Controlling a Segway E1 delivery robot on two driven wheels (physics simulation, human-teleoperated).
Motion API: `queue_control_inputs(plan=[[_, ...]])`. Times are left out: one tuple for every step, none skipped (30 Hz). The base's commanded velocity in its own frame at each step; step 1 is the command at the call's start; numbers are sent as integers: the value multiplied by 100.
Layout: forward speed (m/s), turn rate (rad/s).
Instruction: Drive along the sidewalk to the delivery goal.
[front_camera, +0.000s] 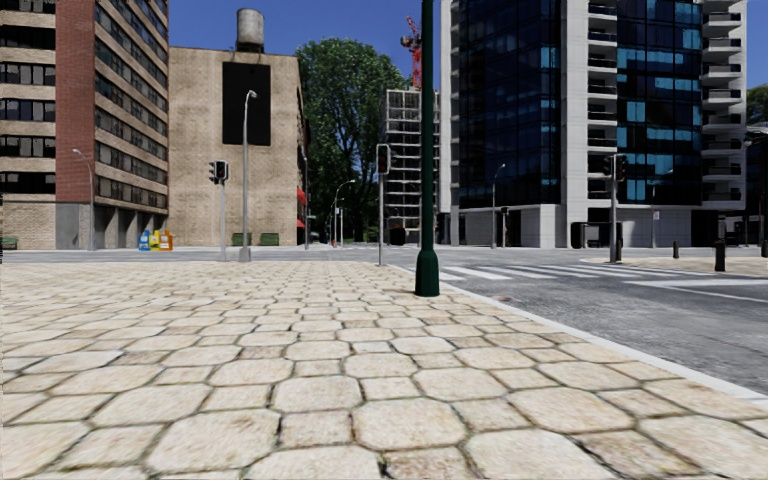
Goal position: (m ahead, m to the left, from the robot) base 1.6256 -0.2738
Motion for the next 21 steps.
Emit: queue_control_inputs(plan=[[165,-34],[165,-35],[165,-35],[165,-36],[165,-36],[164,-36],[164,-36],[164,-36],[164,-36],[164,-36],[164,-36],[164,-36],[164,-36],[164,-31],[164,-10],[164,0],[164,0],[164,0],[164,0],[164,0],[163,0]])
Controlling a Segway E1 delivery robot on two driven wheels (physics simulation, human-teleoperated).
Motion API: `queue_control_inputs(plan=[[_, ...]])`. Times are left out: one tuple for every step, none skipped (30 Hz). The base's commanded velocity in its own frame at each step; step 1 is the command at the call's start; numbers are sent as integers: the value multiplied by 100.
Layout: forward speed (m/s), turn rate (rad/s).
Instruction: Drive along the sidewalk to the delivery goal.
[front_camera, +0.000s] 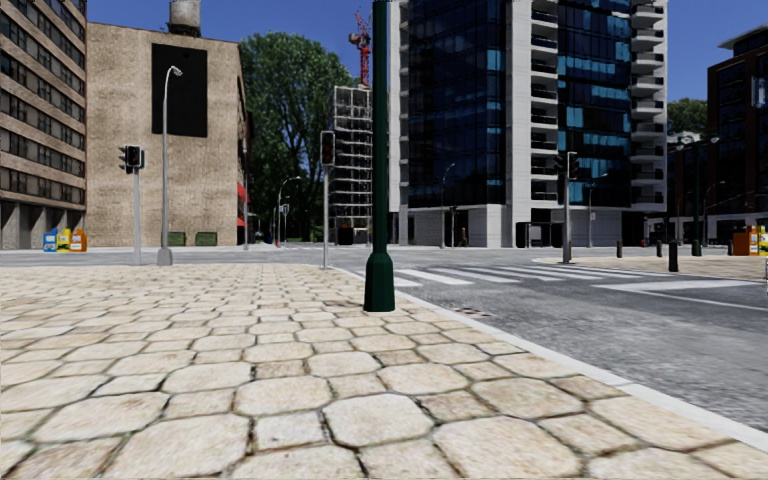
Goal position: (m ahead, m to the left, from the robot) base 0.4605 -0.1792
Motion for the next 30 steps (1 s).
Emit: queue_control_inputs(plan=[[159,0],[150,0],[145,0],[141,0],[135,0],[125,0],[114,0],[93,0],[58,0],[0,0],[0,0],[0,0],[0,0],[0,0],[0,0],[0,0],[0,0],[0,0],[0,0],[0,0],[0,0],[0,0],[0,0],[0,0],[0,0],[0,0],[0,0],[0,0],[0,0],[0,0]])
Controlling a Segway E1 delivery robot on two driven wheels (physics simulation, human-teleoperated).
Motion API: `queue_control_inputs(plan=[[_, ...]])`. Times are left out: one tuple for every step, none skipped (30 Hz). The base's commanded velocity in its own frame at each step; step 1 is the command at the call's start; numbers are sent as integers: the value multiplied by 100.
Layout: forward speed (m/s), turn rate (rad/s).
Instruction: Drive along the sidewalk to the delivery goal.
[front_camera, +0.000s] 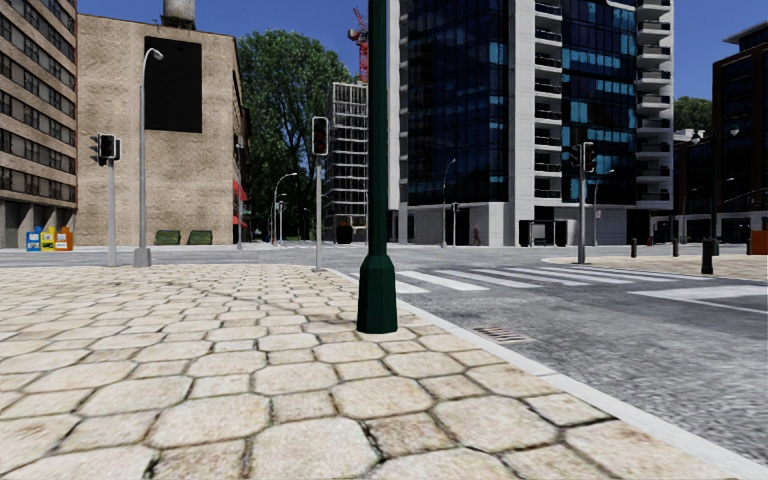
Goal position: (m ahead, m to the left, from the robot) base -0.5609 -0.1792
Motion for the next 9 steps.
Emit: queue_control_inputs(plan=[[0,0],[0,0],[0,0],[0,0],[0,0],[0,0],[0,0],[0,0],[0,0]])
